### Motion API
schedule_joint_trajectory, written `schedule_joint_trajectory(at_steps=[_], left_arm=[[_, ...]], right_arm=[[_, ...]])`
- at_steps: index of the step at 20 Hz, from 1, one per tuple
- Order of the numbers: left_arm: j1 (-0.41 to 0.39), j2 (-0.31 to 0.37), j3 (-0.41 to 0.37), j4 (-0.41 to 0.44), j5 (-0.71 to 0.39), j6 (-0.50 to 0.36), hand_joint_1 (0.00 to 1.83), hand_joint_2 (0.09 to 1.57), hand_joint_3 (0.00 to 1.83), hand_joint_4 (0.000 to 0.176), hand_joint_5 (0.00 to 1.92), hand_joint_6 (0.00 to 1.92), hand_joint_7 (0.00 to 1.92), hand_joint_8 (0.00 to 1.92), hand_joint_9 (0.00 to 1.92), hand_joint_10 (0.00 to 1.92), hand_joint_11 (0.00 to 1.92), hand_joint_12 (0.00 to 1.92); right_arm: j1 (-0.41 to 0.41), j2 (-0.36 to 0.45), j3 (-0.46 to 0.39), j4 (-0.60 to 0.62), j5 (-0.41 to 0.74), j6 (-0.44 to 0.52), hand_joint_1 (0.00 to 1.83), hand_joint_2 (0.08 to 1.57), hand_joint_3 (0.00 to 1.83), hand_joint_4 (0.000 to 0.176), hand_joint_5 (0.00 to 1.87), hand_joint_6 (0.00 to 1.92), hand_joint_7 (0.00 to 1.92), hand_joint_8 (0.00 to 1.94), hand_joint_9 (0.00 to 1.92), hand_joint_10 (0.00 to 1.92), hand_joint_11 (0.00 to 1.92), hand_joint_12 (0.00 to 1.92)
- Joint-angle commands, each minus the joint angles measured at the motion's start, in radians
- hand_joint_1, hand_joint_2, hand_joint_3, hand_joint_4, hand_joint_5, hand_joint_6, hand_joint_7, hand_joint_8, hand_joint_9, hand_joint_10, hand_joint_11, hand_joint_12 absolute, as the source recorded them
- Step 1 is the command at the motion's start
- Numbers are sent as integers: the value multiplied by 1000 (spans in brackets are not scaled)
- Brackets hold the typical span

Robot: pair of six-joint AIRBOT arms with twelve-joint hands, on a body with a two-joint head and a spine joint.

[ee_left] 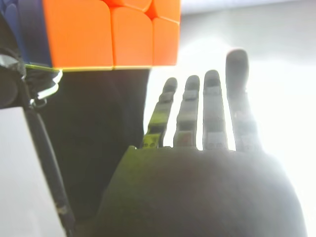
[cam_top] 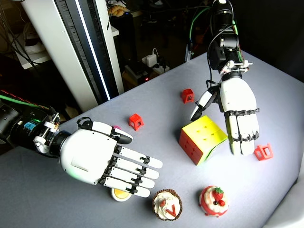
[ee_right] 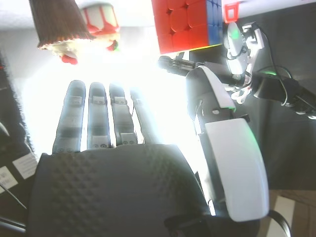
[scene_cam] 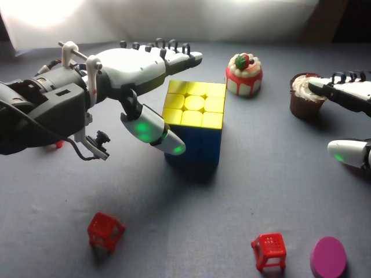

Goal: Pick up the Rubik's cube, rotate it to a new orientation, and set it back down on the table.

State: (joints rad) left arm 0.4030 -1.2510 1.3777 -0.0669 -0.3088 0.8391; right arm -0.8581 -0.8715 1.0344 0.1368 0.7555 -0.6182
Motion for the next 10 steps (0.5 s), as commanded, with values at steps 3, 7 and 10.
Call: schedule_joint_trajectory(at_steps=[3,7,10], left_arm=[[-27,-3,16,12,-74,-4,775,791,3,0,0,0,0,0,0,0,0,603],[-36,-18,34,24,-40,-4,800,779,0,0,0,0,0,0,0,0,0,565],[-39,-26,40,30,-28,-4,773,802,5,0,0,0,0,0,0,0,0,679]], right_arm=[[3,-2,4,8,107,5,447,1307,0,0,0,0,0,0,0,0,0,0],[2,-7,7,8,105,5,509,1296,0,0,0,0,0,0,0,0,0,0],[2,-8,8,8,103,5,499,1295,0,0,0,0,0,0,0,0,0,0]])
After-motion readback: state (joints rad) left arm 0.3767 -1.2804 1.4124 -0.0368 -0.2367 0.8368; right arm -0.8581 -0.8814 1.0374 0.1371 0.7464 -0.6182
